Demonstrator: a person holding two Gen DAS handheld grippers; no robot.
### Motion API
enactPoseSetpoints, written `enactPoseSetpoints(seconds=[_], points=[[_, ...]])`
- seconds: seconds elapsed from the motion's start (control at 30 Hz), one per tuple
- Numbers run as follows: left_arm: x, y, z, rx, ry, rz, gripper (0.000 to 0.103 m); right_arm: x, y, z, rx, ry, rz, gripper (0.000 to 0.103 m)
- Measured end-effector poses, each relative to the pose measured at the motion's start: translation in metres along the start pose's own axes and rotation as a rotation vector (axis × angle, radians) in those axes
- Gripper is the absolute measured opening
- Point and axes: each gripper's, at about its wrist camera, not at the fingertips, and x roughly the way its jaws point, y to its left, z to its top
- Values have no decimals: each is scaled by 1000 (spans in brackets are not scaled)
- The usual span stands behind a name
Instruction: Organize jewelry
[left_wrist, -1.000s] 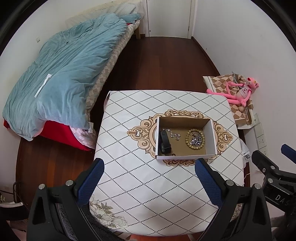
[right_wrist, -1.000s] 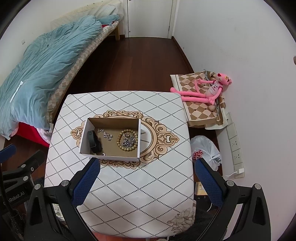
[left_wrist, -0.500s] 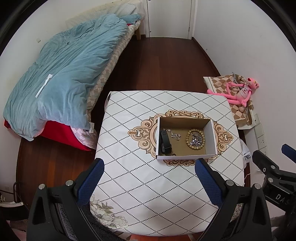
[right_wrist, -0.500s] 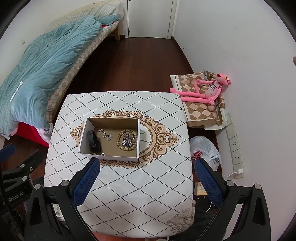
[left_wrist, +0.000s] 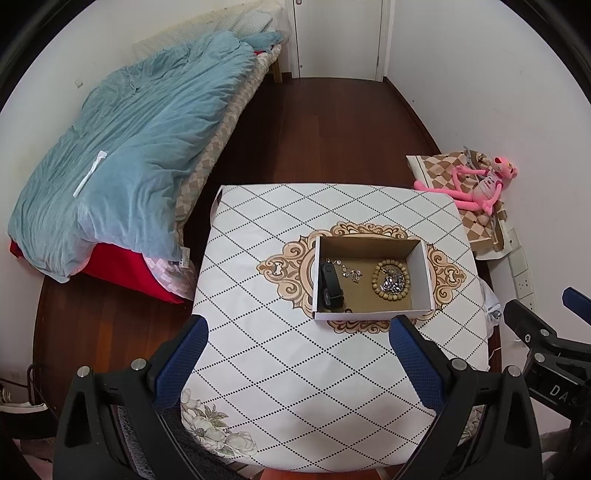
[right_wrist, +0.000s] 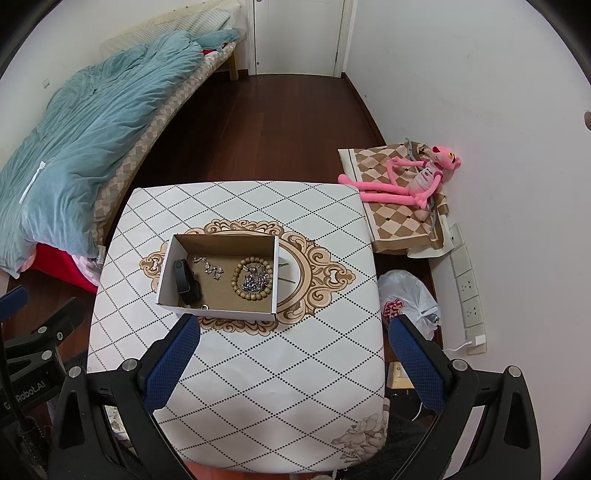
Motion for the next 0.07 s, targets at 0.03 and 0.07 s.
enactPoseSetpoints(seconds=[0.03, 0.07], points=[[-1, 0, 0, 2, -3, 0, 100, 0, 0, 0, 1, 0, 0, 103], [-2, 0, 0, 1, -2, -4, 100, 0, 0, 0, 3, 0, 0, 103]])
